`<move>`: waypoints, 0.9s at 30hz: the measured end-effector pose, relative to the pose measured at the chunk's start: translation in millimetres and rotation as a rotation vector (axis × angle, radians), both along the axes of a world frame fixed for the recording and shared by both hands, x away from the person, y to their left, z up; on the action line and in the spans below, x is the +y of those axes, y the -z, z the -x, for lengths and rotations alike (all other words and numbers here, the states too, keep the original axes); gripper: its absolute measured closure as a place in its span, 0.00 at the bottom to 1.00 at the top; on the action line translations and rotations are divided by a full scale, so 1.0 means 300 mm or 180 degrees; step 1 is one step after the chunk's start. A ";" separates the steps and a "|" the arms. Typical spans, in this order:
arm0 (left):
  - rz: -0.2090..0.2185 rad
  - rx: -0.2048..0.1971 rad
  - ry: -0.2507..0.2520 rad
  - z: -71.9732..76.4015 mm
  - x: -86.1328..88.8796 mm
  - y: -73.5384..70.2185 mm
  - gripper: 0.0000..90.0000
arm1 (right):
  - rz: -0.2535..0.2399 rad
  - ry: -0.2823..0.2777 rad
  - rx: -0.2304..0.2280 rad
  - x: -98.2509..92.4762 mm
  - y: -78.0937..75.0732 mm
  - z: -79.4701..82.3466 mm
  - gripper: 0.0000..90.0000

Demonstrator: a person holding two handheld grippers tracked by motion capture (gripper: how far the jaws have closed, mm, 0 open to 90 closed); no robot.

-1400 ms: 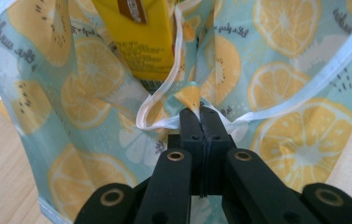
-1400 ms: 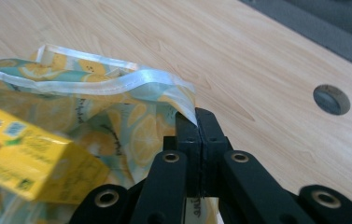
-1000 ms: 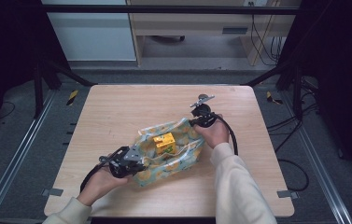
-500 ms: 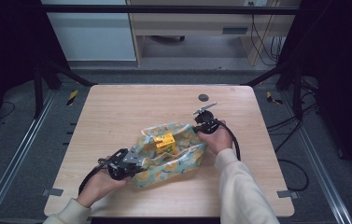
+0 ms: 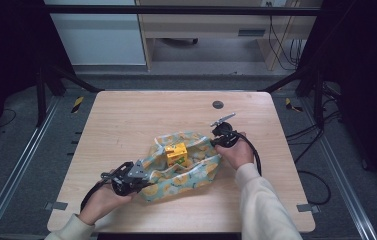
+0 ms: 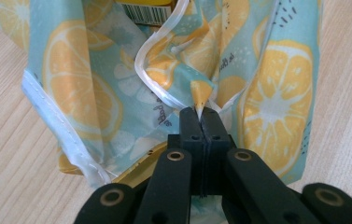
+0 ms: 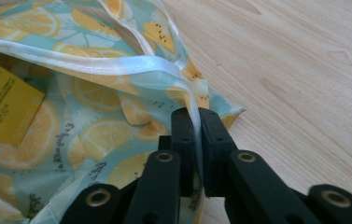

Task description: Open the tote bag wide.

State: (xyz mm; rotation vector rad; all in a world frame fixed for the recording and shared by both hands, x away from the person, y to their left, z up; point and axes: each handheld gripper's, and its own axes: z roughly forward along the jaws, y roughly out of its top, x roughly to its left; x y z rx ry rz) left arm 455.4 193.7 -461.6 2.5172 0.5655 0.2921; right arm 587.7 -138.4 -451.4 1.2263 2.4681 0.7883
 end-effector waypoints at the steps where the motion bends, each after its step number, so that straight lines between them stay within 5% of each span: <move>1: -0.0005 0.0003 0.0003 0.002 0.000 0.003 1.00 | -0.0018 0.0024 0.0003 0.001 -0.002 0.000 0.92; 10: -0.0019 0.0000 0.0028 0.013 0.000 0.006 1.00 | 0.0026 0.0021 0.0005 0.005 0.001 0.002 0.84; 17: 0.0044 -0.0095 -0.0012 0.020 0.000 0.000 0.91 | -0.0030 0.0088 -0.0105 0.005 -0.023 0.007 0.63; 27: 0.0415 -0.0376 -0.0270 0.019 0.013 -0.063 0.53 | -0.0294 0.0063 -0.0423 0.004 -0.136 0.058 0.34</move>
